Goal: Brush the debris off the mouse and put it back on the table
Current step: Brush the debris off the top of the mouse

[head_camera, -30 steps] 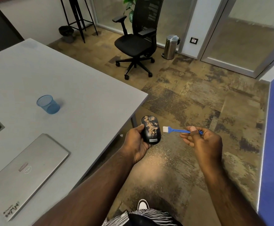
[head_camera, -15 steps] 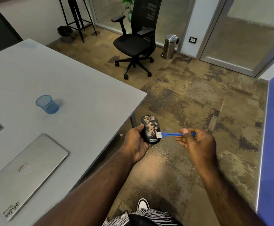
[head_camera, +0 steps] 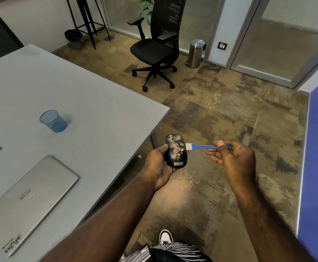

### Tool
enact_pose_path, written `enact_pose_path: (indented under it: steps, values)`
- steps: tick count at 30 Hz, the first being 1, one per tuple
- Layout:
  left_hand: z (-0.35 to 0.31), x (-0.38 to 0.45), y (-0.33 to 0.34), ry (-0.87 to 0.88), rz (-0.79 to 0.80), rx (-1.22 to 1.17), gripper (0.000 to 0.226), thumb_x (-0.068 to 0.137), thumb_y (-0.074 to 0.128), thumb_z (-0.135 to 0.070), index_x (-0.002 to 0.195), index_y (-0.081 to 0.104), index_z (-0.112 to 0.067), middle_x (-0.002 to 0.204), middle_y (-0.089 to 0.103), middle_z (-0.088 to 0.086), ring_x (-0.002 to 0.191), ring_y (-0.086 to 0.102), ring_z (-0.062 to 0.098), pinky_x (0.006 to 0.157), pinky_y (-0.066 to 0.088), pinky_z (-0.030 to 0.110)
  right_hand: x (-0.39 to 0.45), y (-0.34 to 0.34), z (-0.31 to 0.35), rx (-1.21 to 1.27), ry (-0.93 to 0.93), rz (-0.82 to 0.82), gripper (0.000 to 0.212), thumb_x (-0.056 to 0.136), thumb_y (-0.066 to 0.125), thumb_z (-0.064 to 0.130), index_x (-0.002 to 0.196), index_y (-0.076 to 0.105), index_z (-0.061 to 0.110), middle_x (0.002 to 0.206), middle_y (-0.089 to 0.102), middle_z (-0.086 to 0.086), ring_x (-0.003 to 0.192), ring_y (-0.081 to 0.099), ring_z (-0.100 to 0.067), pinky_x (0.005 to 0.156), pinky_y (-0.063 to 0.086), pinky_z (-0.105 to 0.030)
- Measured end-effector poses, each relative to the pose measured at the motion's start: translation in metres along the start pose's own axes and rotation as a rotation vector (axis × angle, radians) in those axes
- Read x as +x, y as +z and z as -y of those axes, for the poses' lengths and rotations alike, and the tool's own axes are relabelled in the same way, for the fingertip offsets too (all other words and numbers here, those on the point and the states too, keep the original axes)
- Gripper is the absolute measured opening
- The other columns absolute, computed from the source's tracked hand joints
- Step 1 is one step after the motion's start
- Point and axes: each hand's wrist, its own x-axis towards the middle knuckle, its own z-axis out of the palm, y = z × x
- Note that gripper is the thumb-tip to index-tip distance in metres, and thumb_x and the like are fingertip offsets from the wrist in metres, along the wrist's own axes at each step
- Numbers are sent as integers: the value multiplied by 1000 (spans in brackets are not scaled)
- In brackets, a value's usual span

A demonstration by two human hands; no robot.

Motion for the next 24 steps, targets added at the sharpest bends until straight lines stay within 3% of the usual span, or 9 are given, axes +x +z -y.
enact_pose_path:
  steps: [6, 10, 13, 16, 20, 24]
  values:
    - [2, 1, -1, 0, 3, 18, 45, 102, 32, -23, 137, 46, 1, 134, 57, 24, 126, 53, 40, 92, 50, 48, 8, 0, 0, -101, -10, -42, 12, 98, 60, 12, 100, 70, 6, 74, 74, -4, 68, 76, -11, 62, 59, -20]
    - [3, 1, -1, 2, 3, 20, 45, 102, 31, -22, 137, 47, 2, 134, 57, 25, 127, 52, 40, 95, 49, 48, 5, 3, 1, -139, -45, 0, 12, 96, 62, 12, 90, 69, 19, 74, 74, -4, 69, 76, -13, 65, 61, -29]
    - [4, 0, -1, 1, 2, 22, 44, 102, 32, -22, 136, 47, 3, 132, 58, 25, 125, 54, 41, 90, 52, 48, 7, 3, 3, -197, -63, -56, 18, 96, 63, 15, 83, 65, 27, 70, 74, 1, 67, 76, -10, 67, 62, -32]
    - [4, -2, -1, -6, 6, 20, 44, 102, 32, -22, 135, 48, 3, 132, 58, 25, 125, 53, 41, 88, 52, 47, 9, 1, 6, -156, -88, -37, 19, 96, 63, 16, 83, 66, 29, 66, 74, 4, 68, 76, -12, 64, 62, -30]
    - [5, -1, -1, -7, 9, 19, 44, 102, 32, -22, 135, 48, 3, 132, 59, 25, 125, 53, 41, 91, 51, 48, 9, 3, 6, -295, -99, -37, 18, 96, 64, 19, 82, 66, 31, 68, 74, 3, 71, 76, -13, 72, 62, -38]
    - [5, -3, -1, -13, 15, 20, 44, 101, 33, -22, 136, 47, 2, 131, 59, 24, 124, 55, 40, 91, 51, 47, 10, -1, 11, -153, -114, -26, 18, 96, 63, 16, 83, 68, 28, 67, 75, 6, 68, 76, -13, 61, 60, -24]
